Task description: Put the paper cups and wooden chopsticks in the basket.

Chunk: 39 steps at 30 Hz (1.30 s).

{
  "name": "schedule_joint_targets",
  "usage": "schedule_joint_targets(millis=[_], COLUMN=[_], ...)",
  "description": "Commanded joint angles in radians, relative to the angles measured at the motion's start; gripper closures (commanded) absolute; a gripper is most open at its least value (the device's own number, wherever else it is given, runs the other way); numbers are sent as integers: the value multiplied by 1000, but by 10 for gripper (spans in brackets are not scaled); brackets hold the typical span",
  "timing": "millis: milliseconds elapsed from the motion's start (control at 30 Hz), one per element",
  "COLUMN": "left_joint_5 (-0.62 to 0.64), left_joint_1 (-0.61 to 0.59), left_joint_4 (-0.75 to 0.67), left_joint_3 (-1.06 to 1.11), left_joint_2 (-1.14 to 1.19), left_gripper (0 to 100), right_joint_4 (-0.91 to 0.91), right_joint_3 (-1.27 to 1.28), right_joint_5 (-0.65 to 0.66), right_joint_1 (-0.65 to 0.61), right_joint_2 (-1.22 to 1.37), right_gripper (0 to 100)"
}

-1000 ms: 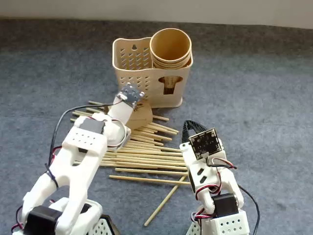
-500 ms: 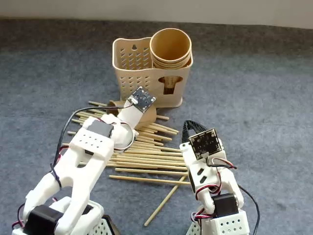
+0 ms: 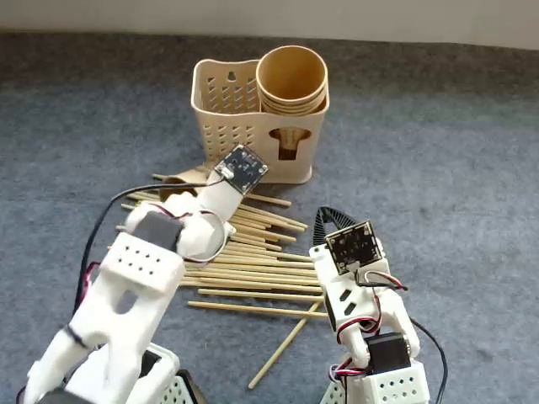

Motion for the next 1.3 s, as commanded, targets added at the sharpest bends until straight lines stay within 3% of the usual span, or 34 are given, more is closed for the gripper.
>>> schedule_joint_targets(millis=[0, 367, 667, 900, 1167, 1267], left_joint_5=[-107, -273, -321, -316, -311, -242], left_joint_1=[-19, -142, -188, -188, -173, -171], left_joint_4=[175, 454, 557, 554, 486, 431], left_joint_3=[-97, -180, -302, -361, -354, -355], left_joint_2=[-154, -108, 84, 145, 154, 154], left_gripper=[995, 995, 995, 851, 846, 845], right_joint_4=[5, 5, 5, 5, 5, 5], right_joint_3=[99, 99, 99, 99, 99, 99], right_joint_5=[12, 12, 12, 12, 12, 12], right_joint_1=[4, 4, 4, 4, 4, 4], right_joint_2=[-12, -12, -12, -12, -12, -12], right_gripper=[989, 989, 989, 989, 989, 989])
